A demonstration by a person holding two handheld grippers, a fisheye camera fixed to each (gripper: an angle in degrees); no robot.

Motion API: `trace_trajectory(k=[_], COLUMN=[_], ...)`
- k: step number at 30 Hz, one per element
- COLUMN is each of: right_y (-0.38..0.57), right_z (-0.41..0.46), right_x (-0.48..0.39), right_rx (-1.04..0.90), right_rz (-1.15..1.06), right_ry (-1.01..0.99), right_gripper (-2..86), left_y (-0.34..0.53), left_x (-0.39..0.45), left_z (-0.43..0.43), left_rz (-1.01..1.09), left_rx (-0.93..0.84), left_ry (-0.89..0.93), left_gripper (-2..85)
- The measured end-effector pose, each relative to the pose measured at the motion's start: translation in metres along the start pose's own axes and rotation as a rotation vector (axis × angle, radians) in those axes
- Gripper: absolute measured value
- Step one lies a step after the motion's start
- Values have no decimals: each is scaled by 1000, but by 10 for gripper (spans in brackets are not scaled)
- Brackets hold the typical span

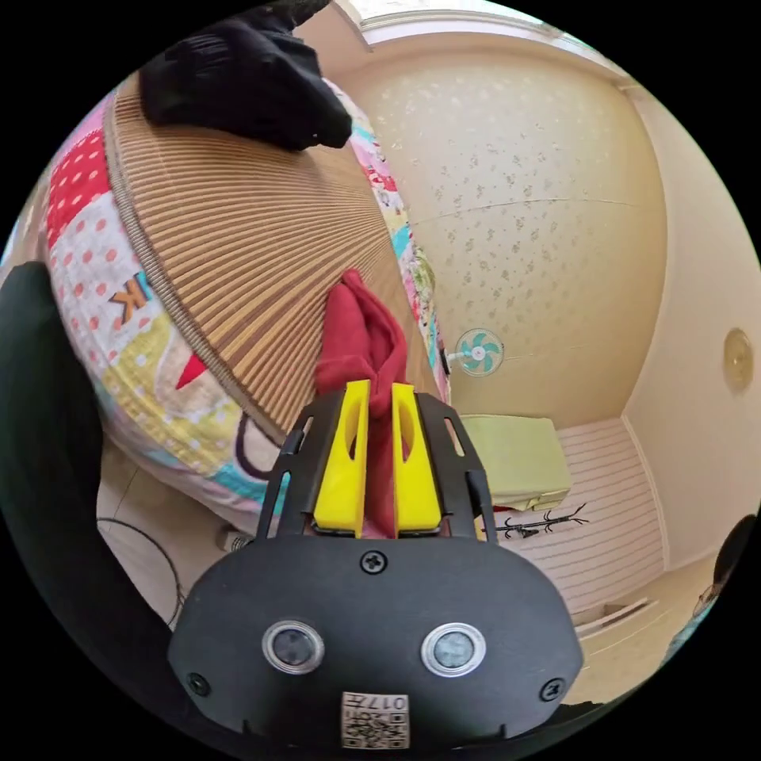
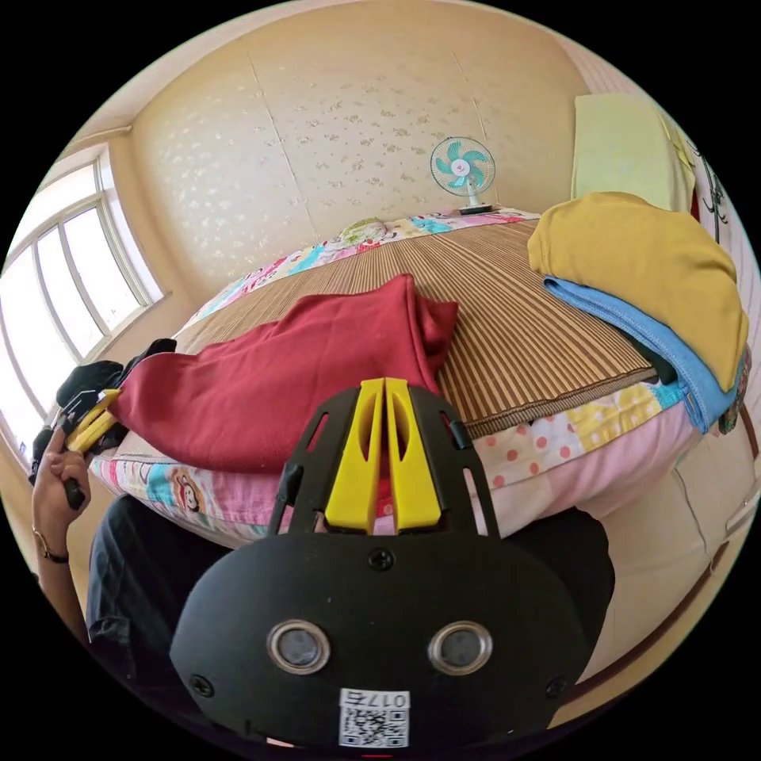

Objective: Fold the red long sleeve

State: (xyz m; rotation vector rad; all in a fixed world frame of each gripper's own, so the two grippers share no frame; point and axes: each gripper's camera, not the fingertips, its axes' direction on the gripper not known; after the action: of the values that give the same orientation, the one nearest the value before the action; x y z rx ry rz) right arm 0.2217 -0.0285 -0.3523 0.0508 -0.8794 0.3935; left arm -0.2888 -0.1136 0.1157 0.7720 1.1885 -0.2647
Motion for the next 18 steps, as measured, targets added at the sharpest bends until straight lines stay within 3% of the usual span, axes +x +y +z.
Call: trace_trajectory(k=[5, 7, 11, 14, 18], right_y=[-12, -17, -37, -51, -41], right_z=[-17, -24, -56, -101, -154], right_x=[1, 4, 28, 66, 126], right_rx=[13, 13, -6, -15, 46], right_rz=[-26, -39, 22, 217, 494], right_ry=[29, 32, -51, -124, -340], right_gripper=[4, 5, 14, 28, 73], left_y=[50, 114, 203, 230, 215], left_x=[117, 160, 183, 165, 113], left_z=[101, 148, 184, 164, 109], left_rz=[253, 410, 608, 671, 623], left_rx=[-211, -365, -556, -495, -241], left_ry=[172, 226, 219, 158, -83], left_gripper=[51, 51, 63, 82, 101])
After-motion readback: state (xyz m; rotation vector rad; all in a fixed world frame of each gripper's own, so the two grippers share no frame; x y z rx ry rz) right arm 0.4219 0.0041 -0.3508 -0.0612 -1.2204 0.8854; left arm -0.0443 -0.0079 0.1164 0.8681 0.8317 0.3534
